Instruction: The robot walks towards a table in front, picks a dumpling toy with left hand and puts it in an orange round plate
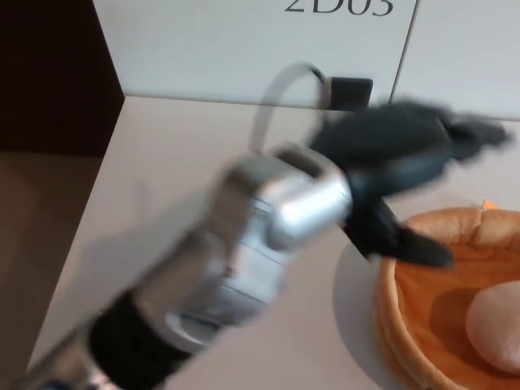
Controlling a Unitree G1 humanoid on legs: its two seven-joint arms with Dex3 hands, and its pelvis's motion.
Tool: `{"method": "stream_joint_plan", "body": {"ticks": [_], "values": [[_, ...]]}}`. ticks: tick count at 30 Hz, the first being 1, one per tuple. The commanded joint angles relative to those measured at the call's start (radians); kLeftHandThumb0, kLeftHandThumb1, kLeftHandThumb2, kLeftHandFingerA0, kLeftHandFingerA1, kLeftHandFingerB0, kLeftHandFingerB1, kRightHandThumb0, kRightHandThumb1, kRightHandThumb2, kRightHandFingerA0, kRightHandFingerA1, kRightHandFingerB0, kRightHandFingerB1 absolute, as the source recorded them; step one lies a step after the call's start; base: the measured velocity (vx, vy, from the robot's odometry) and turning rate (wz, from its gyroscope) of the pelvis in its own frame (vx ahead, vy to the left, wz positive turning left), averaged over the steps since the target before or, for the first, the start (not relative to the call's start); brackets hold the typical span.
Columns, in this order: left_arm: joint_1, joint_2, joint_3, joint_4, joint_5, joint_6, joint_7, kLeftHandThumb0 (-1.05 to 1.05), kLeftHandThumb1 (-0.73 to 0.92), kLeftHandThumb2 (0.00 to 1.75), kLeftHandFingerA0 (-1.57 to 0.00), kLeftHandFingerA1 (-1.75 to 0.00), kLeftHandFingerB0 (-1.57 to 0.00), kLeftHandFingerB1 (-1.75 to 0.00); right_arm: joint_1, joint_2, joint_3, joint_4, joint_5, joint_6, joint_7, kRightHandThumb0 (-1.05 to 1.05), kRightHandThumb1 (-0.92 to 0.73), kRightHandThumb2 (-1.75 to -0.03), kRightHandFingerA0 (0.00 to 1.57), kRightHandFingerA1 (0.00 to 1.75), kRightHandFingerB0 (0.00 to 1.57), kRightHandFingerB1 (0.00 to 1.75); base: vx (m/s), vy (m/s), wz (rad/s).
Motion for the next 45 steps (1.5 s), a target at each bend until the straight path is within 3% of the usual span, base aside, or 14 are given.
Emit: {"method": "stream_joint_plan", "body": {"ticks": [1,2,7,9,11,19,28,29,30,31,32,37,38,45], "values": [[0.071,0.255,0.394,-0.281,-0.21,-0.026,-0.133,-1.05,0.65,1.1,0.0,0.0,0.0,-0.12,0.01,-0.008,-0.01,0.006,0.0,0.011,-0.018,-0.31,-0.53,-0.56,0.83,0.61,0.47,0.39,0.0,0.0,0.0],[0.121,0.317,0.483,-0.323,-0.25,-0.031,-0.165,-1.05,0.66,0.68,0.0,0.0,0.0,0.0,0.025,-0.01,-0.012,0.006,0.002,0.002,-0.02,-0.29,-0.54,-0.56,0.83,0.6,0.47,0.39,0.0,0.0,0.0],[0.438,0.395,0.785,-0.416,-0.375,-0.148,-0.164,-0.99,0.66,1.14,0.0,0.0,0.0,-0.12,0.038,-0.023,-0.011,0.008,0.0,0.007,-0.024,-0.32,-0.53,-0.56,0.8,0.6,0.46,0.39,0.0,0.0,0.0],[0.652,0.366,0.927,-0.437,-0.421,-0.242,-0.142,-1.05,0.6,0.68,0.0,0.0,0.0,0.0,0.039,-0.03,-0.009,0.008,-0.003,0.001,-0.022,-0.33,-0.54,-0.56,0.8,0.62,0.48,0.4,0.0,0.0,0.0],[0.828,0.334,1.011,-0.43,-0.437,-0.34,-0.111,-0.83,0.56,1.09,0.0,0.0,0.0,-0.1,0.038,-0.028,-0.009,0.008,-0.003,-0.004,-0.025,-0.32,-0.55,-0.57,0.8,0.63,0.49,0.4,0.0,0.0,0.0],[1.54,0.234,1.076,-0.074,-0.387,-0.778,0.096,-1.05,0.23,0.76,-0.08,-0.08,-0.04,-0.37,0.059,-0.023,-0.011,0.005,0.001,-0.012,-0.031,-0.41,-0.4,-0.73,0.72,0.7,0.42,0.51,0.0,0.0,0.0],[1.777,0.326,1.061,0.161,-0.131,-0.716,0.339,-1.05,0.28,0.68,-0.03,-0.36,-0.04,-0.41,0.076,-0.021,-0.015,0.011,0.003,-0.017,-0.032,-0.33,-0.52,-0.56,0.77,0.62,0.47,0.4,0.0,0.0,0.0],[1.785,0.342,1.058,0.181,-0.121,-0.706,0.344,-0.35,-0.28,0.64,-0.08,-0.58,0.0,-0.53,0.076,-0.021,-0.02,0.011,0.008,-0.014,-0.03,-0.32,-0.53,-0.56,0.78,0.62,0.47,0.4,0.0,0.0,0.0],[1.79,0.349,1.056,0.189,-0.12,-0.705,0.349,-0.35,-0.28,0.64,-0.08,-0.58,0.0,-0.53,0.076,-0.02,-0.022,0.011,0.01,-0.013,-0.028,-0.32,-0.53,-0.56,0.78,0.62,0.47,0.4,0.0,0.0,0.0],[1.808,0.367,1.048,0.206,-0.083,-0.667,0.368,-1.05,0.34,0.54,-0.1,-0.47,-0.13,-0.38,0.074,-0.018,-0.025,0.013,0.013,-0.008,-0.027,-0.32,-0.53,-0.56,0.78,0.62,0.47,0.4,0.0,0.0,0.0],[1.822,0.379,1.045,0.223,-0.059,-0.646,0.388,-0.31,-0.19,0.68,-0.16,-0.58,-0.09,-0.54,0.074,-0.016,-0.023,0.013,0.011,-0.006,-0.028,-0.33,-0.55,-0.56,0.8,0.61,0.48,0.4,0.0,0.0,0.0],[1.839,0.411,1.025,0.283,-0.054,-0.619,0.415,-0.29,-0.17,0.68,-0.19,-0.58,-0.12,-0.54,0.079,-0.011,-0.021,0.013,0.007,-0.015,-0.032,-0.32,-0.55,-0.56,0.79,0.58,0.47,0.4,0.0,0.0,0.0],[1.859,0.419,1.025,0.264,-0.057,-0.609,0.388,-0.93,0.24,0.62,-0.28,-0.49,-0.27,-0.34,0.079,-0.013,-0.023,0.012,0.009,-0.01,-0.028,-0.32,-0.52,-0.56,0.78,0.64,0.46,0.4,0.0,0.0,0.0],[1.862,0.513,0.955,0.357,-0.031,-0.558,0.376,-0.88,0.26,0.6,-0.45,-0.46,-0.45,-0.4,0.079,-0.006,-0.04,0.011,0.016,0.004,-0.029,-0.3,-0.54,-0.56,0.78,0.64,0.47,0.39,0.0,0.0,0.0]]}}
